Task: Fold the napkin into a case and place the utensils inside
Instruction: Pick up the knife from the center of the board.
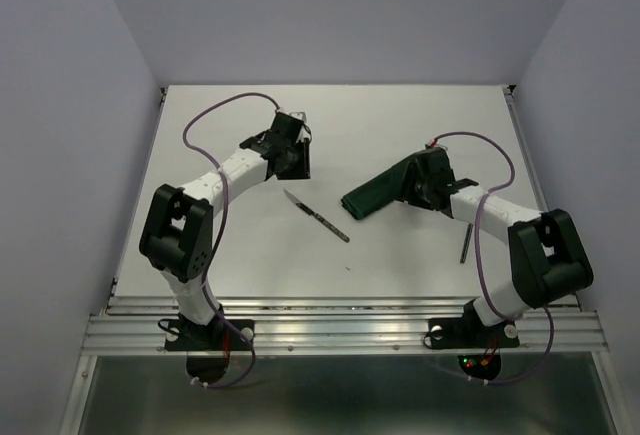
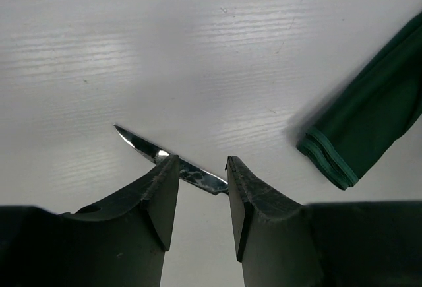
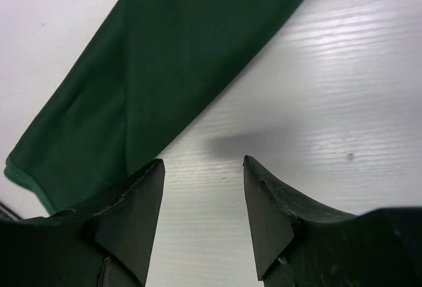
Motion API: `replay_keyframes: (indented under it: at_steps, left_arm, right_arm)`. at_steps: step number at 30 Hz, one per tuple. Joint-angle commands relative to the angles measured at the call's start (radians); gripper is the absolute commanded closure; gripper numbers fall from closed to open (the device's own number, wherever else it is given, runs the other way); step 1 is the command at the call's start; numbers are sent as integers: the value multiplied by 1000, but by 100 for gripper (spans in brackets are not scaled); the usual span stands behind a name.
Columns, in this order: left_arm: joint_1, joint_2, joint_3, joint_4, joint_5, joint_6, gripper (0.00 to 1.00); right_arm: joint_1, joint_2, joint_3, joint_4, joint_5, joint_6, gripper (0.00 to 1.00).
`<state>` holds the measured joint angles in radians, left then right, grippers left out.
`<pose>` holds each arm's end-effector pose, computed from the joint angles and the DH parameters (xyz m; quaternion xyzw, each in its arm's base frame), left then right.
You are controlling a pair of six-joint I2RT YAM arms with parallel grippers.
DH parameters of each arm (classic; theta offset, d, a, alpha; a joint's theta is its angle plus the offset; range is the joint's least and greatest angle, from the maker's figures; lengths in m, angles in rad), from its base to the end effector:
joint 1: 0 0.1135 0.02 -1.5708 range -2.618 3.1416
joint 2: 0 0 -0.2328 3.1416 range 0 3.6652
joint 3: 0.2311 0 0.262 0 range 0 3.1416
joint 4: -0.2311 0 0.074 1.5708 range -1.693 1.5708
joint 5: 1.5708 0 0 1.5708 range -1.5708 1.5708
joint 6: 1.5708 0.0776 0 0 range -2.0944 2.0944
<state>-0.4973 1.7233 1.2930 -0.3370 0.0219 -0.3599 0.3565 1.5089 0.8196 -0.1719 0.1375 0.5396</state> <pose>0.3694 -0.2025 0.1865 0.0675 0.9179 -0.1717 0.3514 0.3213 0.1083 0.1155 0.1093 0.9294 0.0921 0.3403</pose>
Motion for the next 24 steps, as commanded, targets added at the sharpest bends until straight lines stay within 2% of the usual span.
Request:
replay_keyframes:
  at_steps: [1,5,13,17,24]
  left_arm:
    - [5,16,8,13,7,4,54]
    - [26,109,22,47,16,-8,54]
    - [34,206,25,56,24,-13,55]
    - [34,168,-72,75,36,-28,55]
    - [31,36,-274,115,70,-63,55]
  right_arm:
    - [-68,-9,-2,8,22,-44,43]
    - [-129,42,15,2,13,-67,44]
    - [-139,183,110,-5,17,-75,45]
    - [-139,241,171,-6,10,-90,45]
    - [-139,384,378,-24,-3,-116,46]
